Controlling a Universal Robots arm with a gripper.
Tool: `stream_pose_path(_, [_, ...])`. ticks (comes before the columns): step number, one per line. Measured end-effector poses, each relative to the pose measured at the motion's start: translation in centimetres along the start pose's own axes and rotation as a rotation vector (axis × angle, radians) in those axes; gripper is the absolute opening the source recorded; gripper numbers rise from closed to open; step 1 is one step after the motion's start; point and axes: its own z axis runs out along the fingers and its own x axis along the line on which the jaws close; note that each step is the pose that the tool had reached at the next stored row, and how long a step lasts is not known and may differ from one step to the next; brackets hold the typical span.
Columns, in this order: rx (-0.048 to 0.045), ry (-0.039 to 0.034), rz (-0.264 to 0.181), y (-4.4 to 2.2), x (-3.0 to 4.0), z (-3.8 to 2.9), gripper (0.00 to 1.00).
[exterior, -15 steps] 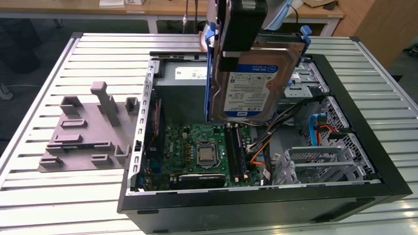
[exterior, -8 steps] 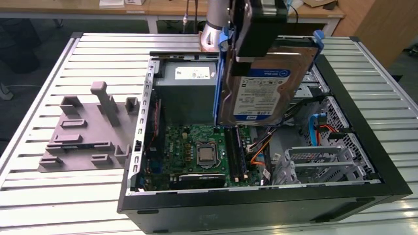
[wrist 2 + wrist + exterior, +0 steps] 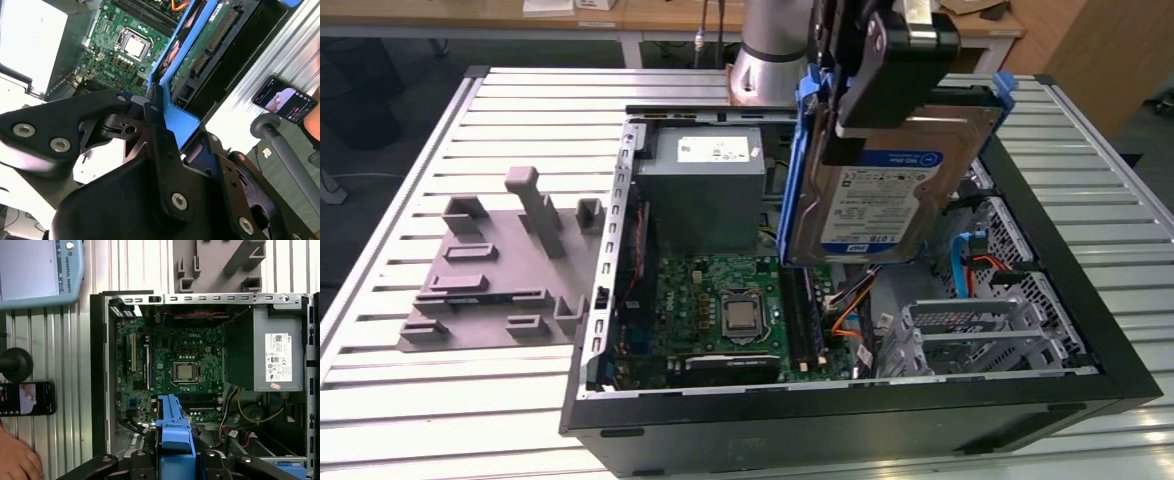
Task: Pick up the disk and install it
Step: 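Insert the disk into the insertion slot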
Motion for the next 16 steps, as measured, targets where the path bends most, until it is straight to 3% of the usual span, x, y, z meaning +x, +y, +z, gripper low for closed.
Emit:
stream_pose_path(5, [0.0000, 0.0000, 0.000, -0.18, 1.33, 0.11, 0.36])
stream_pose_path(7, [0.0000, 0.0002, 0.000, -0.42, 1.50, 0.14, 0.36])
stream_pose_path(16, [0.0000, 0.0004, 0.000, -2.99, 1.85, 0.34, 0.36])
